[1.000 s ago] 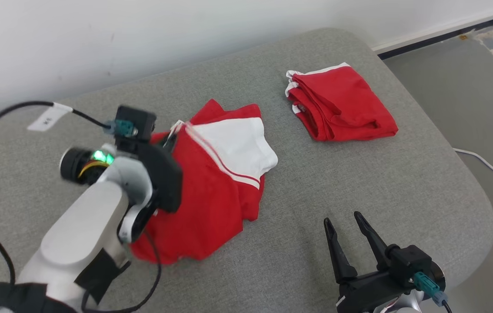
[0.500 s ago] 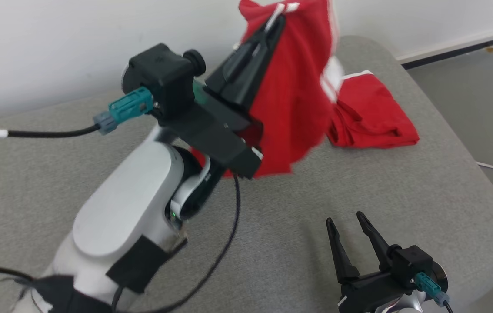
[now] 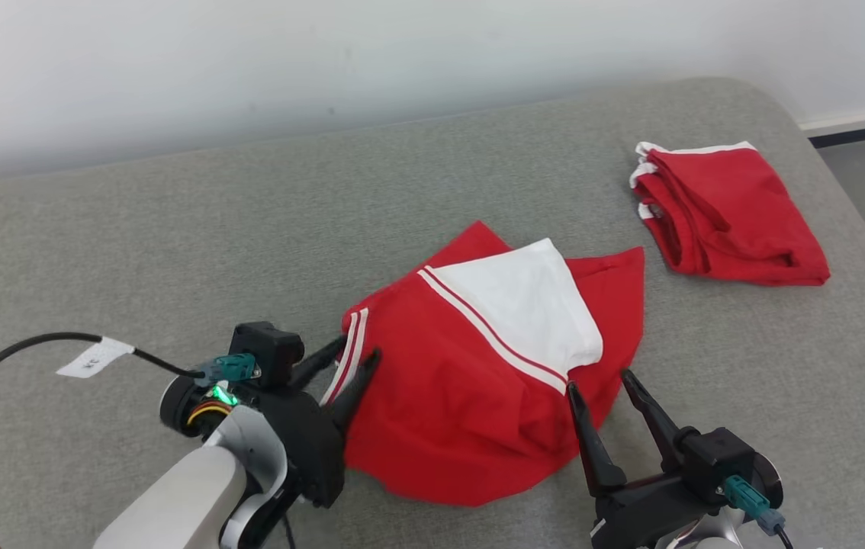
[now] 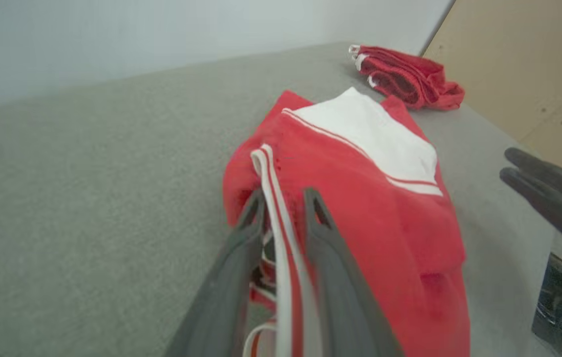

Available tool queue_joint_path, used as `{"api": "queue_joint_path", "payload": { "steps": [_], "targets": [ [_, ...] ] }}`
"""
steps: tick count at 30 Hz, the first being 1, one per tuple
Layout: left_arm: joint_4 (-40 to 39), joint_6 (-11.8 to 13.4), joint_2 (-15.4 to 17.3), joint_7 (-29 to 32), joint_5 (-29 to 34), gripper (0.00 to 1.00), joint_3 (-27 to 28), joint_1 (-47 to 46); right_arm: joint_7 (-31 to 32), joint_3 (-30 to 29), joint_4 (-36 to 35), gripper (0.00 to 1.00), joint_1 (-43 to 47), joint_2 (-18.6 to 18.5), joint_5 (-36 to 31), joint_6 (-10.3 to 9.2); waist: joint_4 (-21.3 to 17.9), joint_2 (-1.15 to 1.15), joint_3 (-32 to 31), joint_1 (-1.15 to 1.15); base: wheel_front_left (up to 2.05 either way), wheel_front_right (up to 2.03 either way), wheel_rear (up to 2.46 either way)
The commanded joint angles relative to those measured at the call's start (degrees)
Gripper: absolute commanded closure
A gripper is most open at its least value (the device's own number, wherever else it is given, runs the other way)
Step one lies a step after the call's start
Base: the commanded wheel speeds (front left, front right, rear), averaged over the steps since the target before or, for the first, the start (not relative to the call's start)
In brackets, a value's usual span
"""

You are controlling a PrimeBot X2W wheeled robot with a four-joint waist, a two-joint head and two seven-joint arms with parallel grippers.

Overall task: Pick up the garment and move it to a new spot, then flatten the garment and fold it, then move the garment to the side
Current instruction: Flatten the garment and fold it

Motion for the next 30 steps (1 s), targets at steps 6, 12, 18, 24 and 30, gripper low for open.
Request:
{"api": "queue_joint_path", "payload": {
  "steps": [6,12,18,24,30],
  "targets": [
    [-1.3,0.1,1.6,6.0,-1.5,0.00,0.4,-3.7,0.1,-0.1,-0.2,0.00,-0.4,-0.4,-0.2,-0.13,0.7,0.00,0.1,0.00,0.00,0.00,0.00],
    [-3.8,0.7,2.0,17.6,-1.3,0.00,-1.3,-11.4,0.2,0.8,-0.3,0.00,-1.1,-0.3,0.3,-0.13,-1.6,0.00,1.6,0.00,0.00,0.00,0.00],
    [1.3,1.4,0.2,26.7,-1.0,0.00,-4.0,-17.2,0.0,1.5,-0.5,0.00,-2.1,0.0,0.8,-0.13,-6.4,0.00,4.7,0.00,0.00,0.00,0.00],
    [7.6,1.5,-1.2,28.8,-0.9,0.00,-4.2,-20.7,-0.4,1.0,-0.2,0.00,-2.0,0.4,1.0,-0.13,-10.6,0.00,7.3,0.00,0.00,0.00,0.00],
    [11.1,0.9,-1.8,29.9,-1.1,0.05,-4.7,-22.2,-0.5,1.2,0.2,0.00,-2.0,0.6,1.3,-0.14,-12.5,0.00,8.0,0.00,0.00,0.00,0.00]
  ]
}}
